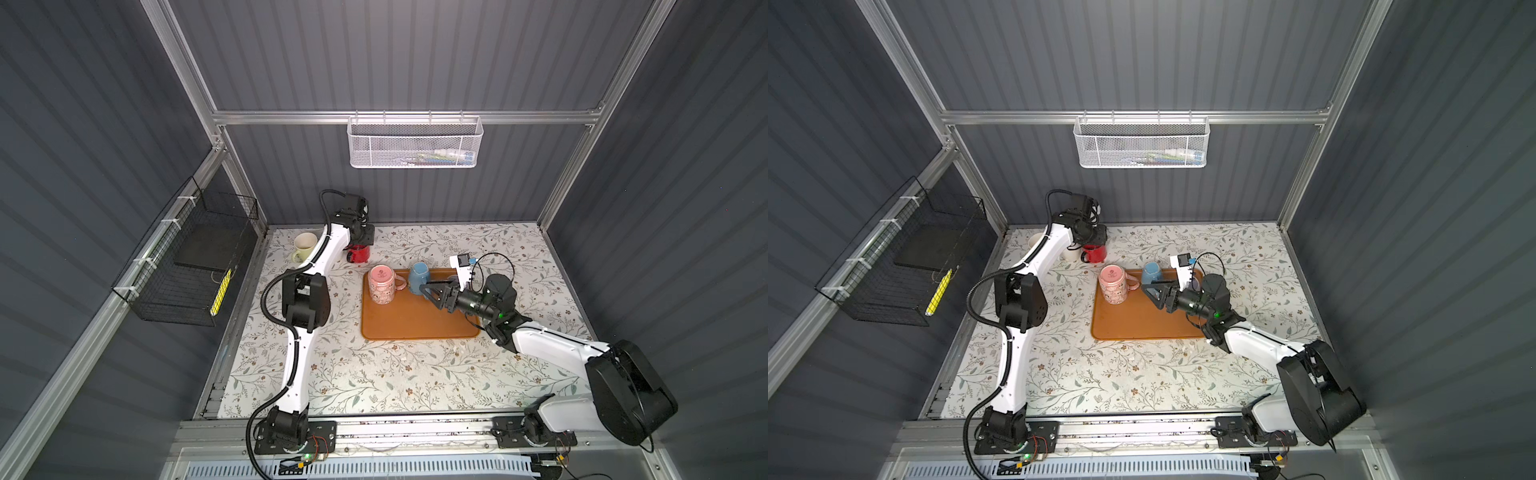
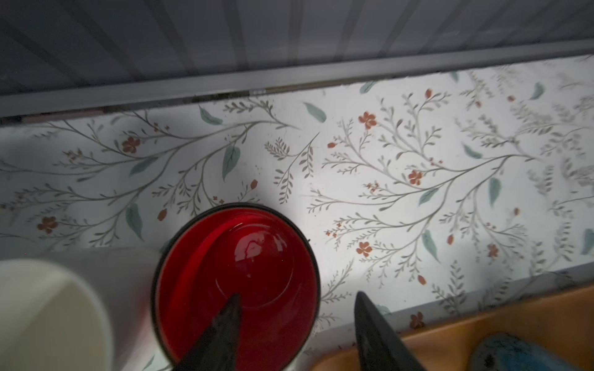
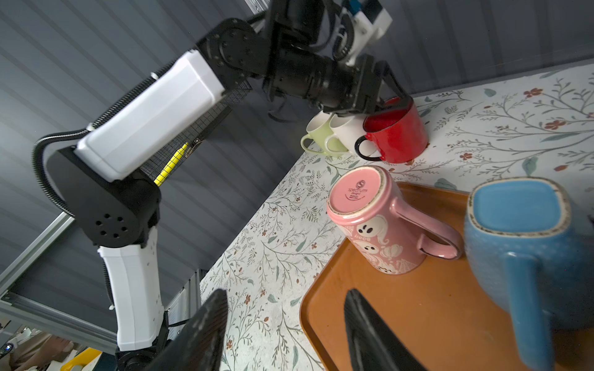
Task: Turn the mug right side up
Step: 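Open the left gripper and raise it off the red mug, then move the left gripper over the pink mug while the right gripper nears the tray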
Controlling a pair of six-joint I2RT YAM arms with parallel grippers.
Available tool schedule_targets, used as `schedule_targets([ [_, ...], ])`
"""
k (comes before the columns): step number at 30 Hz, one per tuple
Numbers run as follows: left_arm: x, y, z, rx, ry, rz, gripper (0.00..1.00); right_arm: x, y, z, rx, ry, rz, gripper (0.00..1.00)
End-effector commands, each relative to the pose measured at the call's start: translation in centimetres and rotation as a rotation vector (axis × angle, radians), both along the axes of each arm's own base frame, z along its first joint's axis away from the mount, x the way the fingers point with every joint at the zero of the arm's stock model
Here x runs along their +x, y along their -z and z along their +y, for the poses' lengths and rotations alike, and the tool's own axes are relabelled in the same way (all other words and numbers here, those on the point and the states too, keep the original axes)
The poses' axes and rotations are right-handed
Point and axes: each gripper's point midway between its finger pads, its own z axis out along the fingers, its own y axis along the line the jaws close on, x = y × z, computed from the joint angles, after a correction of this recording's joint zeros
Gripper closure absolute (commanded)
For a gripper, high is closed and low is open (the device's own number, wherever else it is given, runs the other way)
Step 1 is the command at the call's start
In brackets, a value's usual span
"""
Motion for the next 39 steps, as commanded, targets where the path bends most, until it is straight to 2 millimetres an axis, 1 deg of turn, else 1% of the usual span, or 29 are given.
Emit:
schedule_targets([
  [1,-0.3,-6.7,-0.6,-0.055,0.052,-0.143,0.43,0.5,0.2,-0.5,-0.072,0.032,0.0,0.4],
  [3,-1.1,-8.6,-0.9,-0.049,0.081,-0.185,0.43,1.0,0.6,-0.9,-0.133,0.061,0.01,0.4],
  [5,-2.4,-10.8,-1.5,-0.039,0.117,-0.239,0.42,1.4,1.3,-1.6,-0.216,0.099,0.025,0.4],
  [6,-3.1,-11.5,-1.8,-0.031,0.137,-0.26,0.42,1.5,1.7,-2.0,-0.256,0.114,0.031,0.4],
  [8,-4.8,-12.9,-2.3,-0.02,0.169,-0.308,0.42,1.8,2.2,-3.0,-0.344,0.152,0.04,0.4],
  [10,-7.0,-14.2,-2.5,-0.018,0.196,-0.356,0.4,2.1,2.6,-4.3,-0.434,0.208,0.04,0.4],
  [13,-10.0,-15.2,-1.9,-0.038,0.193,-0.401,0.38,2.4,2.9,-6.2,-0.549,0.273,0.037,0.39],
  [18,-14.8,-15.6,-0.3,-0.105,0.158,-0.419,0.32,1.9,4.0,-8.5,-0.703,0.316,0.066,0.38],
  [21,-17.6,-14.2,0.4,-0.136,0.149,-0.384,0.29,1.5,4.7,-9.6,-0.776,0.329,0.086,0.37],
  [24,-19.6,-12.6,1.3,-0.108,0.124,-0.346,0.28,1.1,5.2,-10.7,-0.841,0.337,0.11,0.36],
  [27,-21.7,-11.3,1.7,-0.064,0.121,-0.307,0.27,0.6,6.2,-11.7,-0.92,0.338,0.15,0.36],
  [29,-23.1,-10.6,1.3,-0.098,0.121,-0.282,0.27,0.5,6.5,-12.4,-0.953,0.35,0.168,0.36],
  [32,-25.1,-9.4,-0.4,-0.174,0.108,-0.246,0.28,0.9,6.3,-13.8,-0.967,0.406,0.184,0.35],
  [36,-27.7,-7.5,-4.1,-0.173,0.102,-0.214,0.28,1.7,6.1,-16.1,-0.934,0.503,0.235,0.35],
  [39,-28.7,-5.8,-7.1,-0.16,0.072,-0.187,0.28,2.2,5.7,-17.3,-0.866,0.549,0.268,0.35],
])
